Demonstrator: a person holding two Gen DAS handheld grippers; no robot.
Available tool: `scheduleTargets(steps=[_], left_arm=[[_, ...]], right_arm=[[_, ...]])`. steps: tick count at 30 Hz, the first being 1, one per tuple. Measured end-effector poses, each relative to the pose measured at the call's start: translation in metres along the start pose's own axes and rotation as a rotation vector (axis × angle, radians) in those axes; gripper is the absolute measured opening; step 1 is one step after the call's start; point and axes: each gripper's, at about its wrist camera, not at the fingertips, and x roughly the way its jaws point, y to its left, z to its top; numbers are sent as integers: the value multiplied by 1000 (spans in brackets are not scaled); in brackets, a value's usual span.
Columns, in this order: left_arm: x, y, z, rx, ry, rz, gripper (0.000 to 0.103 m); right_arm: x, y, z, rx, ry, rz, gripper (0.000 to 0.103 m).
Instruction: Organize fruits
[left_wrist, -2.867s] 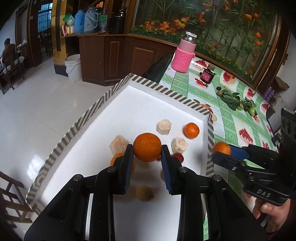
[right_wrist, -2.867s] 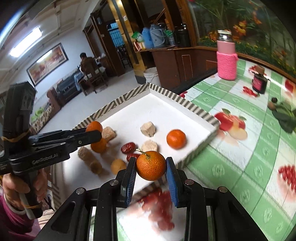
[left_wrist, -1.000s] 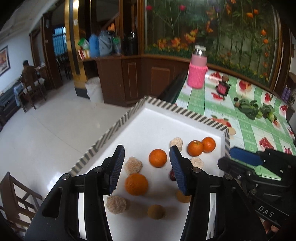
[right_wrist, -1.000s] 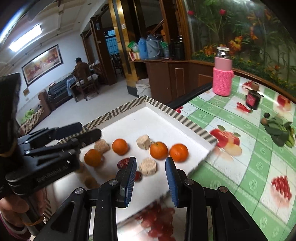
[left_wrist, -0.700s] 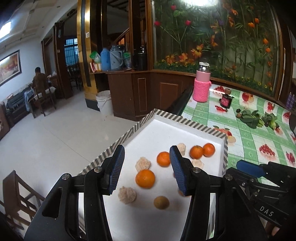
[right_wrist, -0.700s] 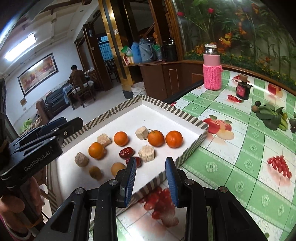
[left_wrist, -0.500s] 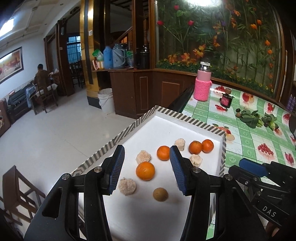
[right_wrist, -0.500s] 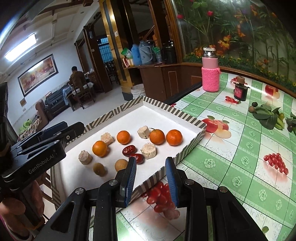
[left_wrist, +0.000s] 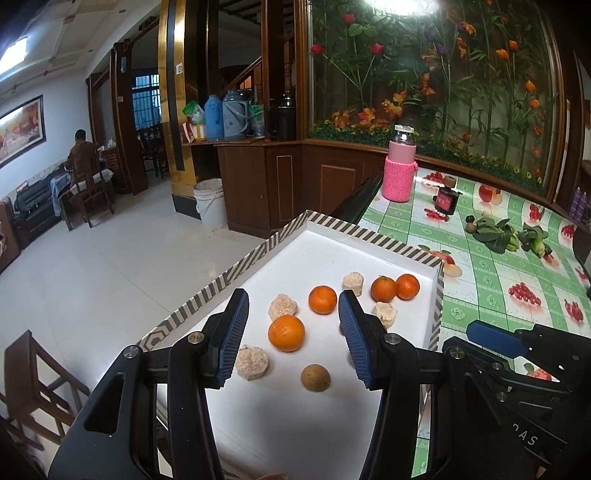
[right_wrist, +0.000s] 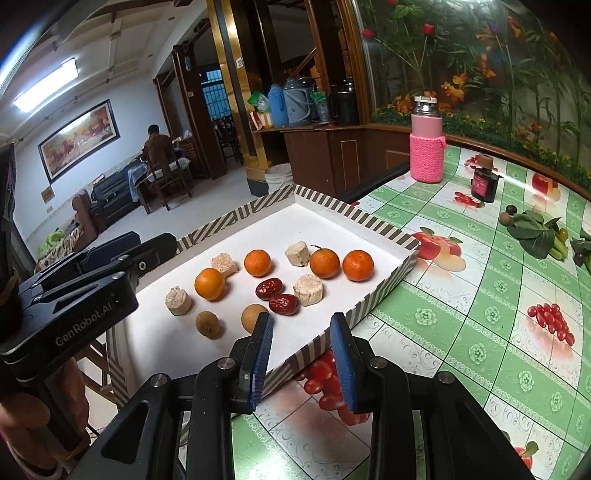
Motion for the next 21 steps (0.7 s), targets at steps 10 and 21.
scheduleTargets(steps=[10, 21], left_arm=[[3, -1, -3, -2, 13, -10, 51], [3, 1, -3, -6, 12, -11, 51]], right_arm=[[7, 4, 0, -6, 18, 8, 31], [14, 6, -1, -12, 34, 19, 31]])
